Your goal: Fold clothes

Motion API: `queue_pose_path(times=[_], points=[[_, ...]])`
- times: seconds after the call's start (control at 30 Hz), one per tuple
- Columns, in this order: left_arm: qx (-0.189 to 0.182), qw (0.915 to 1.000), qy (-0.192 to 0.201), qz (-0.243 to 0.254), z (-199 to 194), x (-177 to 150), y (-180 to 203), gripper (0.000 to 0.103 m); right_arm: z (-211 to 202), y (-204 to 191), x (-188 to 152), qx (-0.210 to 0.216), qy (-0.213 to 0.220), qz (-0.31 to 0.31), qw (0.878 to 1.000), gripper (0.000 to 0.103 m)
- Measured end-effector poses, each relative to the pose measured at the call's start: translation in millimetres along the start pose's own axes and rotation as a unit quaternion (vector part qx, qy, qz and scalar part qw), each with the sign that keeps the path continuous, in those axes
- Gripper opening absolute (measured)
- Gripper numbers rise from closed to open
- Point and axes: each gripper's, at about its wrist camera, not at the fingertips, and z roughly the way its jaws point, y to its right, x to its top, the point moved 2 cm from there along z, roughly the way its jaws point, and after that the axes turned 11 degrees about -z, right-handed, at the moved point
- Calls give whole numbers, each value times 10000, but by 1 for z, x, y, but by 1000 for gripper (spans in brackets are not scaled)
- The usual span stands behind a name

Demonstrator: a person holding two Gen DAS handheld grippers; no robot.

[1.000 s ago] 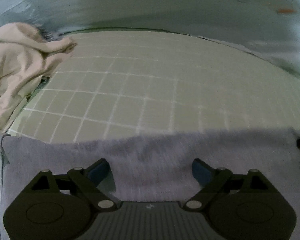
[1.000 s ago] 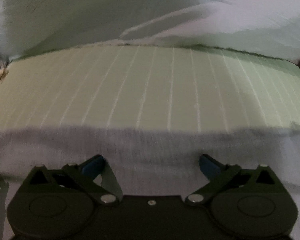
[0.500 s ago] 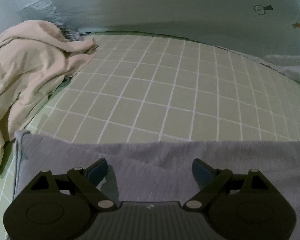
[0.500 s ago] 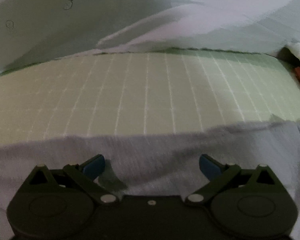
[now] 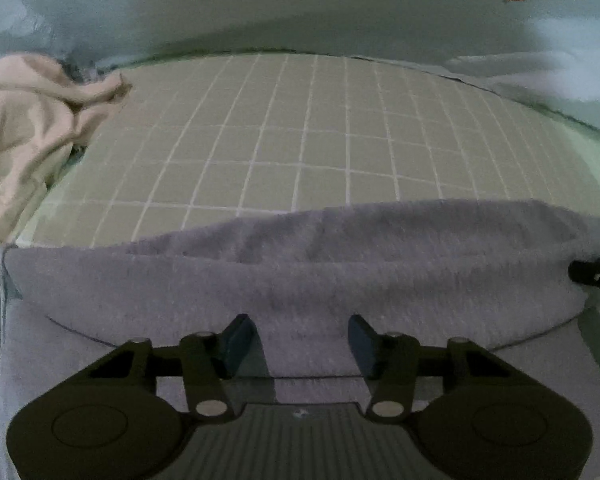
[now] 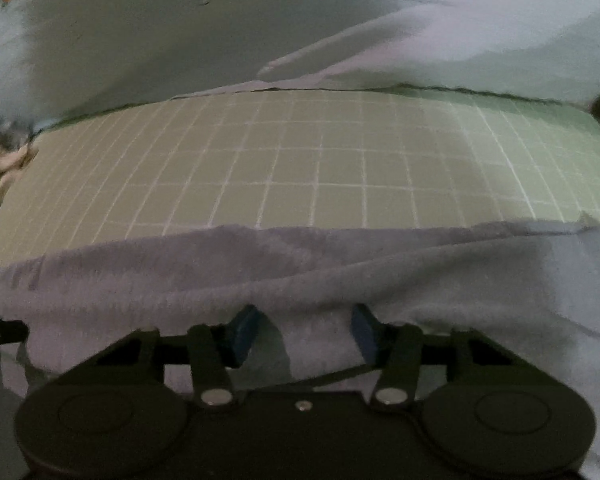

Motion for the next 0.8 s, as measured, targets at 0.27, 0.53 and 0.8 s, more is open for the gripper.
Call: queue_pose_path(times=[0.27, 0.53, 0.8], points=[[-17, 10000, 64, -37, -1, 2, 1, 4, -8, -2, -2, 50, 99, -327, 9994, 0], [-163, 9989, 309, -307, -24, 21, -9, 2, -34, 6, 17, 56, 567, -263, 9980, 0], [-309, 9951, 500, -791, -21, 57, -13, 2, -32, 15, 44, 50, 781, -138, 9968, 0]])
